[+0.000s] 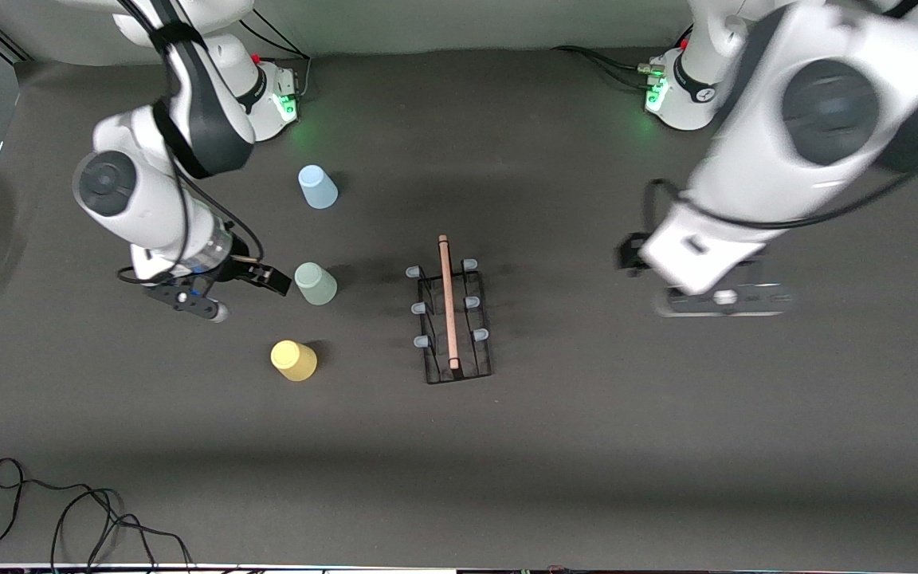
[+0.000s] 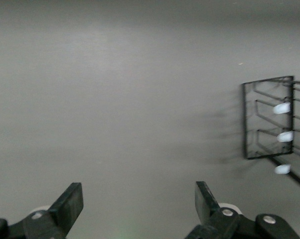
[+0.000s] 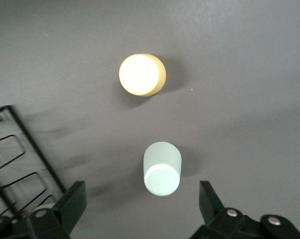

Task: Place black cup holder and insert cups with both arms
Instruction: 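Grasp the pale green cup with the right gripper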

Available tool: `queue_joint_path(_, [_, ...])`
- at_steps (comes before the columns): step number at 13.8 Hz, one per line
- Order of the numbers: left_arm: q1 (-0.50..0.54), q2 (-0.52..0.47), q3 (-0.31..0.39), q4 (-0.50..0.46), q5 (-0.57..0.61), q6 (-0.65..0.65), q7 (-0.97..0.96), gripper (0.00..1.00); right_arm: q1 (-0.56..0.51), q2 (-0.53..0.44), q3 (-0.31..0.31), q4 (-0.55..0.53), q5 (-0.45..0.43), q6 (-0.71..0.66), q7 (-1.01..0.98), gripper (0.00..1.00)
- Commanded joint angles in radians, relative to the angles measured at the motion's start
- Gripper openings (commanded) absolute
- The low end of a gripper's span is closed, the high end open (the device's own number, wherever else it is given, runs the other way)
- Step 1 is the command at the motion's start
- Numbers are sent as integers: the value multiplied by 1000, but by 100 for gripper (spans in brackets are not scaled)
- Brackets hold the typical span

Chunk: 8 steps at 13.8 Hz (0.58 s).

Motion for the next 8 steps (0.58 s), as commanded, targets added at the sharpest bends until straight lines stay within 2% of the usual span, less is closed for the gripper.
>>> queue_joint_path(1, [70, -156, -11, -198, 11, 17, 96, 100, 27, 1, -8, -113, 14, 116, 7, 100])
queue_joint_path(5, [187, -236, -10, -316, 10, 54, 202, 100, 62, 76, -8, -124, 14, 152, 4, 100])
queue_joint_path(8, [209, -245, -8, -322, 14, 45, 204, 100, 88, 139, -10, -128, 16, 214, 2, 100])
